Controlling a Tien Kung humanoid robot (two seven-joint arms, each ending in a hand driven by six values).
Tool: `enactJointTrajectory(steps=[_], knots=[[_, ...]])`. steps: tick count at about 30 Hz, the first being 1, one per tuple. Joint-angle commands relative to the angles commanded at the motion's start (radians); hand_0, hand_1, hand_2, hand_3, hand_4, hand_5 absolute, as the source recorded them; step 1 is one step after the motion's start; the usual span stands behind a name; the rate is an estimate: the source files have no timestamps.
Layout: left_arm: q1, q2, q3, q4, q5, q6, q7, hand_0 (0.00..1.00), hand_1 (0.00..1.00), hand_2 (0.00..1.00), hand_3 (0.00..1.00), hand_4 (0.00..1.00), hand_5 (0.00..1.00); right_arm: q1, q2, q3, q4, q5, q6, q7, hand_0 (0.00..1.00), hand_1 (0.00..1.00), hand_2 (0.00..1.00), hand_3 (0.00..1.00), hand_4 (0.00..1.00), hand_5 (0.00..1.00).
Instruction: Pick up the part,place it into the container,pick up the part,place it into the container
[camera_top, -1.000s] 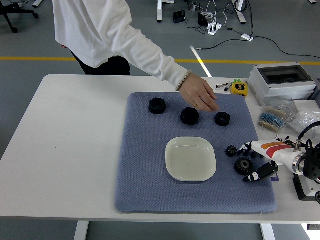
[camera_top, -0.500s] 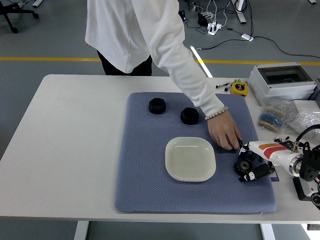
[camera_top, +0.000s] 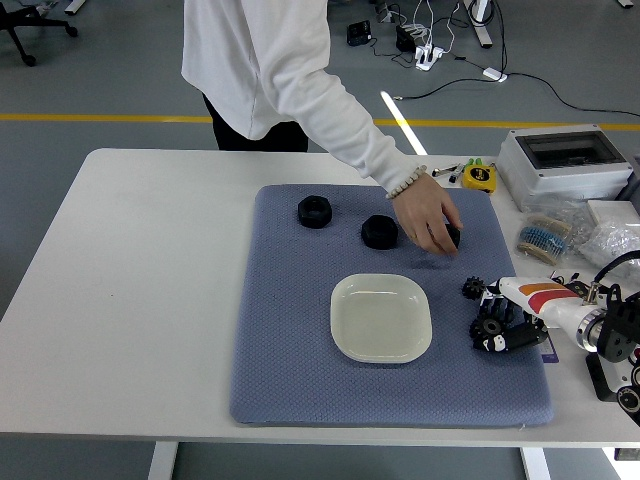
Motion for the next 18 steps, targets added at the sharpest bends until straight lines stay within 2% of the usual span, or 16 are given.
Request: enactJointTrajectory(steps=[1, 12, 18], knots=[[-0.001, 0.000, 0.002, 0.000, -0.002, 0.000, -0.001, 0.708, 0.638, 0.676, 0.580, 0.677, 0.635, 0.000, -0.001, 0.002, 0.001, -0.001, -0.002, 0.000, 0.207, 0.388, 0.442, 0.481, 0.738, 0.405], [-0.007, 0.003, 0.011, 0.000, -0.016, 0.002, -0.006, 0.707, 0.636, 0.676, 0.580, 0.678, 0.634, -0.002, -0.008, 0.011, 0.020, -0.004, -0.009, -0.001, 0.180, 0.364, 0.421, 0.476, 0.722, 0.372], [-0.008, 0.003, 0.011, 0.000, -0.018, 0.002, -0.006, 0.706, 0.634, 0.676, 0.581, 0.678, 0.634, -0.003, -0.009, 0.018, 0.059, -0.018, -0.013, 0.000, 0.168, 0.358, 0.416, 0.476, 0.729, 0.357]])
